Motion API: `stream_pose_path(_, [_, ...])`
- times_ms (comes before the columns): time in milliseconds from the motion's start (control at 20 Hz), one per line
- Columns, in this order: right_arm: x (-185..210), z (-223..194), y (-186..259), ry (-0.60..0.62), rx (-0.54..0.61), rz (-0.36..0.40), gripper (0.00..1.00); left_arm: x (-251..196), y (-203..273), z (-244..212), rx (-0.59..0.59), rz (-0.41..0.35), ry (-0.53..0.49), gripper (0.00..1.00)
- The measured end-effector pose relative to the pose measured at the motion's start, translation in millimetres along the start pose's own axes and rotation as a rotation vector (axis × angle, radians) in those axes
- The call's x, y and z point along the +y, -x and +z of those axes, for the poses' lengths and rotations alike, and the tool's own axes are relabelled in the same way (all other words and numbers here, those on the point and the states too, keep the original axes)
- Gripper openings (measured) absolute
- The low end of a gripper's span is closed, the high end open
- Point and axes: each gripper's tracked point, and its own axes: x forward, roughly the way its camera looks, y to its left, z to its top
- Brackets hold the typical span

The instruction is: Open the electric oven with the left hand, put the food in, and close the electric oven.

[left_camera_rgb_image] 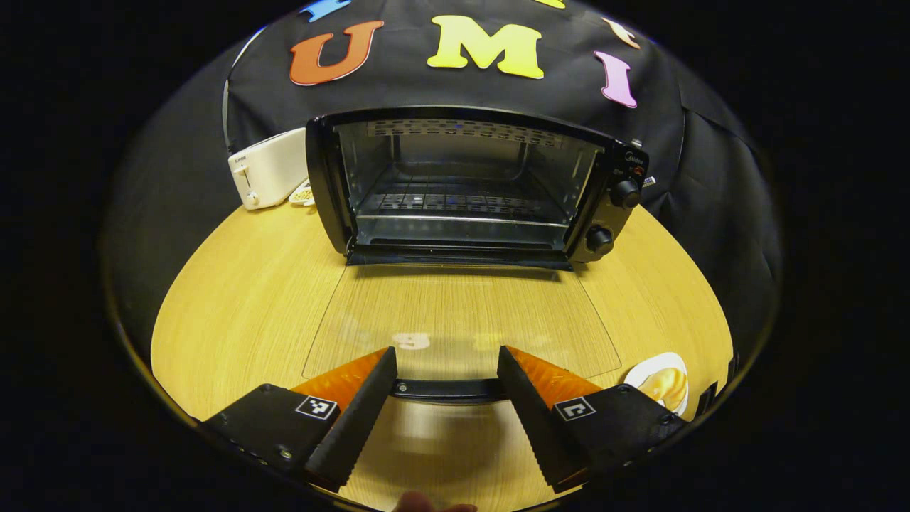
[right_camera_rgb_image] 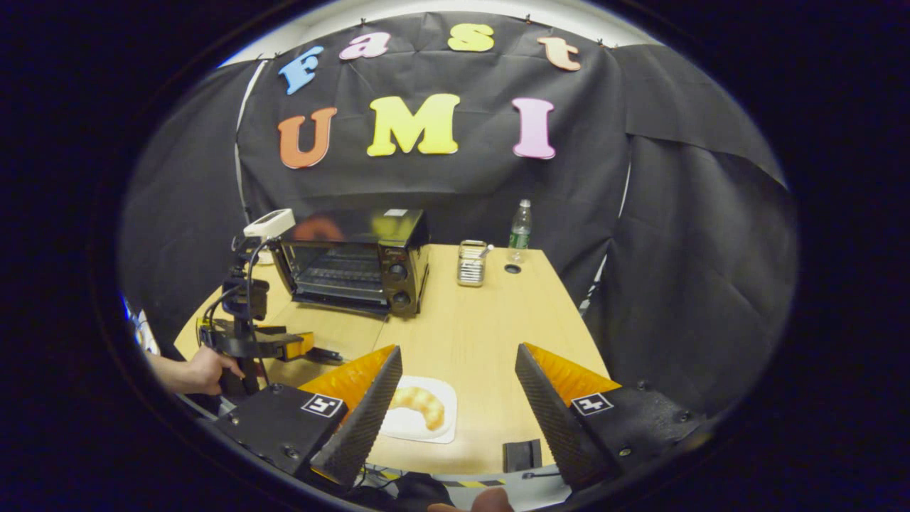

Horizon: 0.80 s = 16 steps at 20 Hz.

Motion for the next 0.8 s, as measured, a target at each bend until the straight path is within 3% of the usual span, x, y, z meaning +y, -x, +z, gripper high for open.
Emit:
stream_pose_path(100, [5.2,-12.6,-11.9,0.029,0.034,0.052,1.0,-0.2,9.8,10.1,-0.033,0.001,-0.004,0.93])
stream_pose_path(450, [25.1,-65.9,-69.1,0.174,0.18,0.271,1.0,4.8,57.5,59.7,-0.164,0.043,0.01,0.93])
stream_pose_path(800, [36.5,-118.3,-121.2,0.353,0.322,0.431,0.99,8.7,128.7,92.7,-0.248,0.107,0.068,0.93])
